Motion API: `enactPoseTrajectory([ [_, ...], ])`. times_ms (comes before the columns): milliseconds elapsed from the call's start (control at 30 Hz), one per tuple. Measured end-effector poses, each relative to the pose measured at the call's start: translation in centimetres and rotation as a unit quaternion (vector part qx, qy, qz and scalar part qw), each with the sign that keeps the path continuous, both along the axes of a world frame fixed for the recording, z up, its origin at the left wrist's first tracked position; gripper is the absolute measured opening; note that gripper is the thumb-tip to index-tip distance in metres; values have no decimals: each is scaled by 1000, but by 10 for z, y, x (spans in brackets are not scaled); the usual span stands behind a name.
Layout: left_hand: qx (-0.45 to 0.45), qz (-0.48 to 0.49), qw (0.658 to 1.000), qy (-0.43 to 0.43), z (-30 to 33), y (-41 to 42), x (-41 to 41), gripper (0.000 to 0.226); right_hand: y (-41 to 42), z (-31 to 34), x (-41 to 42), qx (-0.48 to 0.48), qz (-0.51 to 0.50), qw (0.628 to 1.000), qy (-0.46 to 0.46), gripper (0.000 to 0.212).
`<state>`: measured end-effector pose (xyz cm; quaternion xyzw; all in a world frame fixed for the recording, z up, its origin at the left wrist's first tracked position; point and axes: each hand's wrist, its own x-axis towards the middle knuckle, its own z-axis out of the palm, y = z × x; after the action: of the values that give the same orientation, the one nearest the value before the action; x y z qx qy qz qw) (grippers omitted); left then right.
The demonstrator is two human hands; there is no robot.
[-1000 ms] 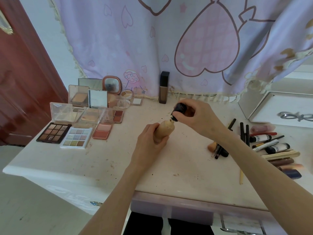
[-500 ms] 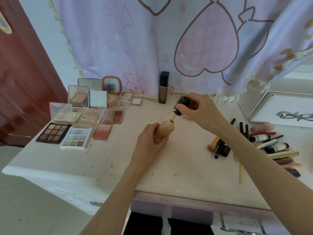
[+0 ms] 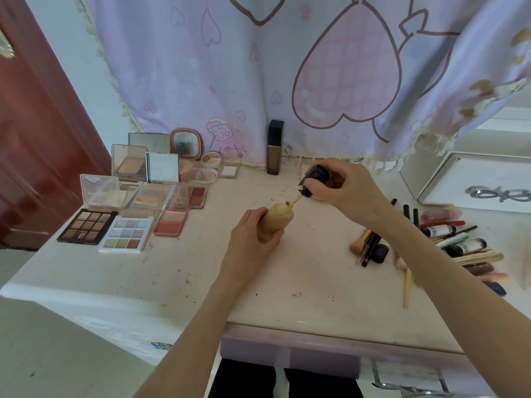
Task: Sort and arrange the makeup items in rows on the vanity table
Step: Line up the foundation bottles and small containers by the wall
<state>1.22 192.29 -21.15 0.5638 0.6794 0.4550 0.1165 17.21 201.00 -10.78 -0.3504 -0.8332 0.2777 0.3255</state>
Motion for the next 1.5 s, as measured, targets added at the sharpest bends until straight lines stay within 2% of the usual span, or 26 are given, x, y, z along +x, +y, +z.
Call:
enactPoseTrajectory([
  [200, 2, 0, 1000, -1, 1, 0, 1, 40, 2, 2, -1, 1, 0, 1000, 14, 11],
  [633, 12, 5, 1000, -6, 1, -1, 1, 37, -14, 5, -14, 72, 48, 995, -55, 12],
  [800, 10, 5, 1000, -3, 1, -1, 1, 38, -14, 9, -6, 66, 19, 997, -39, 19],
  [1500, 2, -2, 1000, -1, 5, -2, 2, 39, -8, 4, 7, 12, -4, 999, 35, 11],
])
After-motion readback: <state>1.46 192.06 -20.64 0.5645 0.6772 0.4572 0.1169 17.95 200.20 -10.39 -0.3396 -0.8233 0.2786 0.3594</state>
